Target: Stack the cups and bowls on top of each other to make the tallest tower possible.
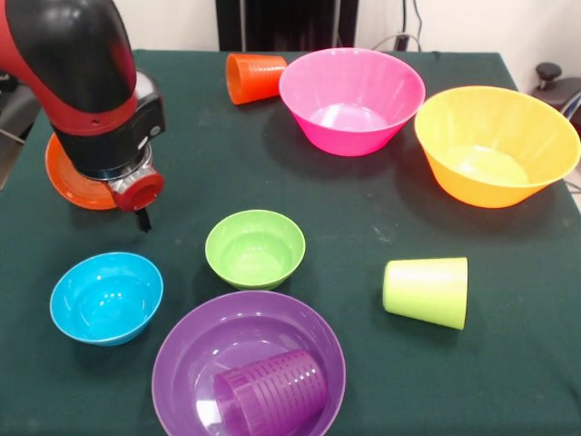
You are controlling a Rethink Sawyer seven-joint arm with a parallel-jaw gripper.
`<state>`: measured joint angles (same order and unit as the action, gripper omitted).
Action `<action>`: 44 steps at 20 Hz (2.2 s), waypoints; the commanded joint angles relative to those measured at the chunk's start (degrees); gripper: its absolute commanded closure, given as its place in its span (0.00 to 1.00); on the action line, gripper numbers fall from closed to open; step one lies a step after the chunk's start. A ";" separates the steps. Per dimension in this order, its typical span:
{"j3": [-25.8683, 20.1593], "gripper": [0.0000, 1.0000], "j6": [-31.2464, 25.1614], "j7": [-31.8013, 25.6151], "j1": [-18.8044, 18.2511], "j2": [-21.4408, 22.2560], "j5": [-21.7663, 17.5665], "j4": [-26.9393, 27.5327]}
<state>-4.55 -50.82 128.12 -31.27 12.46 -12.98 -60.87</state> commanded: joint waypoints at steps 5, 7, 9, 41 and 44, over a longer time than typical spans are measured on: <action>-4.99 1.00 1.42 -14.83 0.40 -0.50 -5.38 -2.09; -4.89 1.00 1.15 -14.44 0.48 -0.33 -5.18 -2.28; -4.96 1.00 1.42 -14.14 0.37 -0.24 -5.00 -2.59; -7.58 0.00 -7.02 -19.00 0.25 10.37 -3.02 -8.20; -8.44 0.00 -5.90 -19.93 -0.52 10.36 -3.38 -8.48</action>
<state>-5.74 -52.82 127.63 -31.58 21.75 -12.99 -63.92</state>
